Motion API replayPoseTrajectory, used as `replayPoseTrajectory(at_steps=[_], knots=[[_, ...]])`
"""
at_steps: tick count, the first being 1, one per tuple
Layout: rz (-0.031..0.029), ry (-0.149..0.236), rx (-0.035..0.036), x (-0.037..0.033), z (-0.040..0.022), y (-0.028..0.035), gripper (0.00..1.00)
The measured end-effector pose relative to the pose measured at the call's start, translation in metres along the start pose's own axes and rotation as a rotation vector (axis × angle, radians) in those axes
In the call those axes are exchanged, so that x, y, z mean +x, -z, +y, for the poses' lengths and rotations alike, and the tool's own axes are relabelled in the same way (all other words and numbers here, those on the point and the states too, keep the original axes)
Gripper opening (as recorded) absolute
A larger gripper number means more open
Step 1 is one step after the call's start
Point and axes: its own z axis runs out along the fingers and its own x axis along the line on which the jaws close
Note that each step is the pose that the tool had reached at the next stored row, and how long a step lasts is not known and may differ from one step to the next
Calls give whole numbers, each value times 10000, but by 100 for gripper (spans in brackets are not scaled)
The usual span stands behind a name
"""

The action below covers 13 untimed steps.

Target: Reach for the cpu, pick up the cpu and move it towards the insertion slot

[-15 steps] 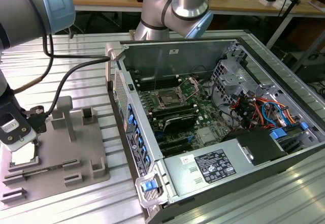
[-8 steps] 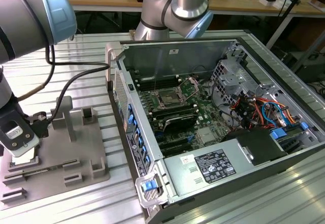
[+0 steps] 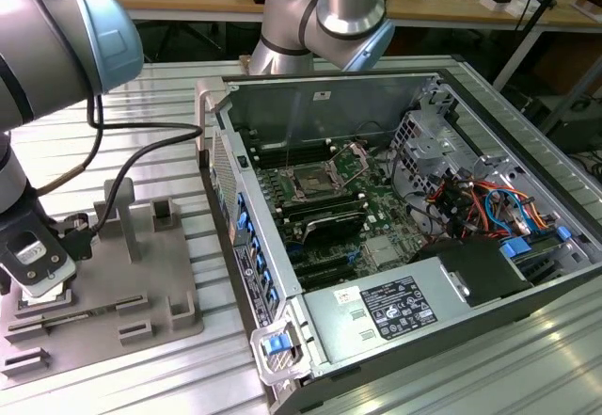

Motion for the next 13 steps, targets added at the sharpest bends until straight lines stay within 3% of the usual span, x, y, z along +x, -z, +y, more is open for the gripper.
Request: replayPoseTrajectory(at_steps=[13], knots=[[0, -16, 8, 0, -10, -66, 74]])
